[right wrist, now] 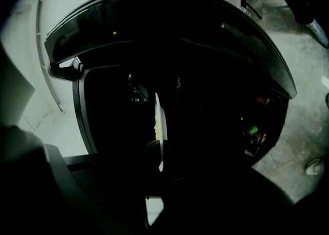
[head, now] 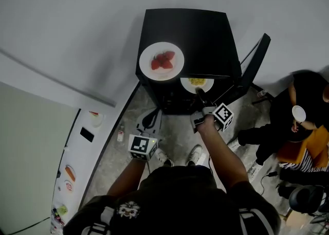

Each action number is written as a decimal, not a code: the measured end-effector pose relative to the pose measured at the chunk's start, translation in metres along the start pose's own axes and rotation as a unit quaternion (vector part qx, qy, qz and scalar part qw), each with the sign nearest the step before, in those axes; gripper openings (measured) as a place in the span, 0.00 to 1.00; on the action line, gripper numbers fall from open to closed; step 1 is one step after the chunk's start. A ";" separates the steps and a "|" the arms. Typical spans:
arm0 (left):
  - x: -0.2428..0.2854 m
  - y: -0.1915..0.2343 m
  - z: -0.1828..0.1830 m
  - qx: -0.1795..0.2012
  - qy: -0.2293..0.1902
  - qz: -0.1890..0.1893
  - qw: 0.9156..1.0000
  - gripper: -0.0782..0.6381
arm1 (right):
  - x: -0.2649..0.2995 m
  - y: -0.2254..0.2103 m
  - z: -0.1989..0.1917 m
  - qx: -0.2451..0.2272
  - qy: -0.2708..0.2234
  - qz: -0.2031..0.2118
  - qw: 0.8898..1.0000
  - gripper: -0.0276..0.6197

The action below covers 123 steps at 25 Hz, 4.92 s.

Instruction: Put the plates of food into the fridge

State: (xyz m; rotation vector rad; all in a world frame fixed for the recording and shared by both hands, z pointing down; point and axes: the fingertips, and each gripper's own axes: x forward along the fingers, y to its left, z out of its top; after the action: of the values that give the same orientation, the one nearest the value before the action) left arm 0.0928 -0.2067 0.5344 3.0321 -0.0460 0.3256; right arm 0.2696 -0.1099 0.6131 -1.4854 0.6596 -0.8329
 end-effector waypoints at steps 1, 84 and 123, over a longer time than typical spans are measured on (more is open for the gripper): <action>0.000 0.000 -0.001 -0.001 0.000 0.000 1.000 0.14 | 0.002 0.000 0.002 0.004 -0.005 0.000 1.000 0.10; -0.019 -0.051 0.098 -0.012 -0.112 0.023 0.993 0.14 | -0.142 0.164 -0.050 -0.714 -0.053 0.079 0.694 0.08; 0.062 0.029 0.114 -0.624 -0.171 0.001 0.762 0.18 | -0.164 0.143 -0.064 -0.705 0.005 0.110 0.700 0.08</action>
State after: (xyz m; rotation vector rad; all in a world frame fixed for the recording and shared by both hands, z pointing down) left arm 0.1759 -0.2475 0.4392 1.6949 -0.1979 -0.2232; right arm 0.1331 -0.0272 0.4517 -2.6460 1.6479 0.0388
